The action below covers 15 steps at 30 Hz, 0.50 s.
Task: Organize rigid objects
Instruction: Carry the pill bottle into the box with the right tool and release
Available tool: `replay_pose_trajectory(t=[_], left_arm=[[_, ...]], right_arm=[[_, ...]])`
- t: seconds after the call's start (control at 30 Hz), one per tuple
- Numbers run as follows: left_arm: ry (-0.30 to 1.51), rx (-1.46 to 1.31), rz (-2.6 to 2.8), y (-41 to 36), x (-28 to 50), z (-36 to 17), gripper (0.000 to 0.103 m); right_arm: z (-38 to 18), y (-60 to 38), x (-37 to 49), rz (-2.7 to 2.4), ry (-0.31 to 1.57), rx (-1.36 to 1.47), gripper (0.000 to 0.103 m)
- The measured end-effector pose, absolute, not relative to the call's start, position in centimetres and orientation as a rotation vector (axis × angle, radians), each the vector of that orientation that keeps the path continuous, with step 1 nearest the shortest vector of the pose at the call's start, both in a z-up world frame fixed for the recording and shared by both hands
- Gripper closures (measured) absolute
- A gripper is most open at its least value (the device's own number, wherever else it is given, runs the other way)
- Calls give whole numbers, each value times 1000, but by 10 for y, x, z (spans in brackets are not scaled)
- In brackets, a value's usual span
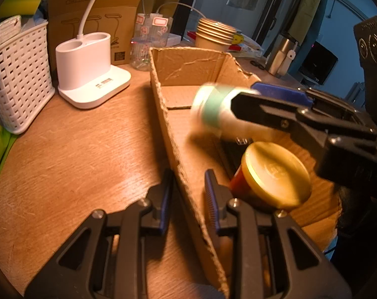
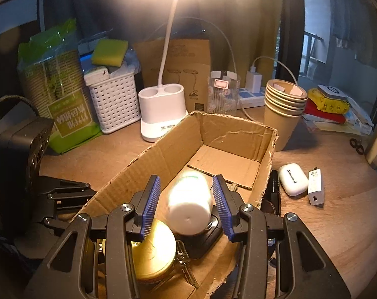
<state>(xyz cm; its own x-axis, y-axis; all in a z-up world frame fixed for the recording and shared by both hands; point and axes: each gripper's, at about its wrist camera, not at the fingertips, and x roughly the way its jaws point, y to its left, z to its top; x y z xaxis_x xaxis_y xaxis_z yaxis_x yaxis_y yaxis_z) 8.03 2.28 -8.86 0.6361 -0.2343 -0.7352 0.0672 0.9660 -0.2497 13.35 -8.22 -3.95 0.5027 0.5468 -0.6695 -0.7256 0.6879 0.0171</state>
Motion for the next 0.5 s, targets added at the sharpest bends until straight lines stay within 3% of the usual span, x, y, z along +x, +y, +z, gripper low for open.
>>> replay_pose_trajectory(t=[0.5], left_arm=[[866,-208,-174,23,81,-88,75]], right_arm=[[-33,-101,129,764,680,-206,55]])
